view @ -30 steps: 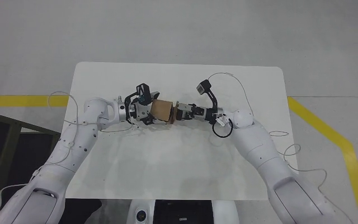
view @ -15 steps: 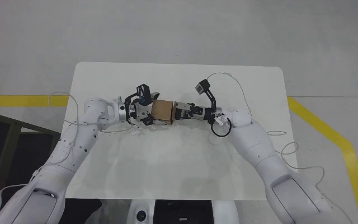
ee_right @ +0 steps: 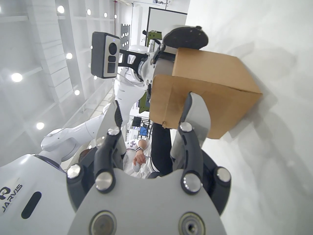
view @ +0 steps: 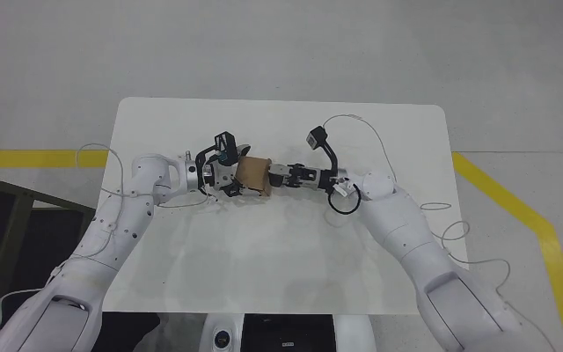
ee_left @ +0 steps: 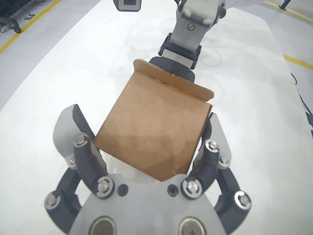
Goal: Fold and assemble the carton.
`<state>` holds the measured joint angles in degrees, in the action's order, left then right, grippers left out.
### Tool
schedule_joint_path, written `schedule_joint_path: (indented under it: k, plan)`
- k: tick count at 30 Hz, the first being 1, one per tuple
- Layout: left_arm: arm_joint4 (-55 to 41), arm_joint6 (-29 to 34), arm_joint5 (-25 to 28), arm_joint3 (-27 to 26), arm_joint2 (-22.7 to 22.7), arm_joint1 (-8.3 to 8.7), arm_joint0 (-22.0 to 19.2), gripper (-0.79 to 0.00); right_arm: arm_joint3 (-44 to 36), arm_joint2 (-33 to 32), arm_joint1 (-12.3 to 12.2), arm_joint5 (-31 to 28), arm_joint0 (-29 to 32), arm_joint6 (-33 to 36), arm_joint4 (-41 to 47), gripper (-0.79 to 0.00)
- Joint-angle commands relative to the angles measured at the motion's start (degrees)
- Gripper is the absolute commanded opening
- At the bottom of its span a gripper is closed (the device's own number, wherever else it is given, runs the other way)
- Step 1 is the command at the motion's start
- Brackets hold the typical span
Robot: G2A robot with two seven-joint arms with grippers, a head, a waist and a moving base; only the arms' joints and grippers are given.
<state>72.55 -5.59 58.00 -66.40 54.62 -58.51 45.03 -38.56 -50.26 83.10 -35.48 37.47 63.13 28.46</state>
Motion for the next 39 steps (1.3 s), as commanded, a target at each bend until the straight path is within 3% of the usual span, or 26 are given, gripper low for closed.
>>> schedule_joint_path:
  k: [1,12,20,39]
  plan:
    - [0.0,-0.1,0.0,0.0,0.0,0.04,0.0,0.0,0.0,0.2,0.1,0.6,0.0,-0.4,-0.6,-0.379]
    - [0.5,-0.4,0.0,0.0,-0.1,0.19,0.0,0.0,-0.1,-0.1,0.2,2.0,0.5,-1.3,-1.6,-0.434]
    - [0.8,-0.7,0.0,-0.1,-0.1,0.21,0.1,0.0,0.2,-0.4,0.3,2.6,0.8,-1.6,-1.9,-0.579]
    - [1.4,-1.0,0.0,-0.1,0.1,0.18,0.2,0.0,-0.8,-0.2,-0.2,7.7,0.2,-2.7,-8.9,-0.563]
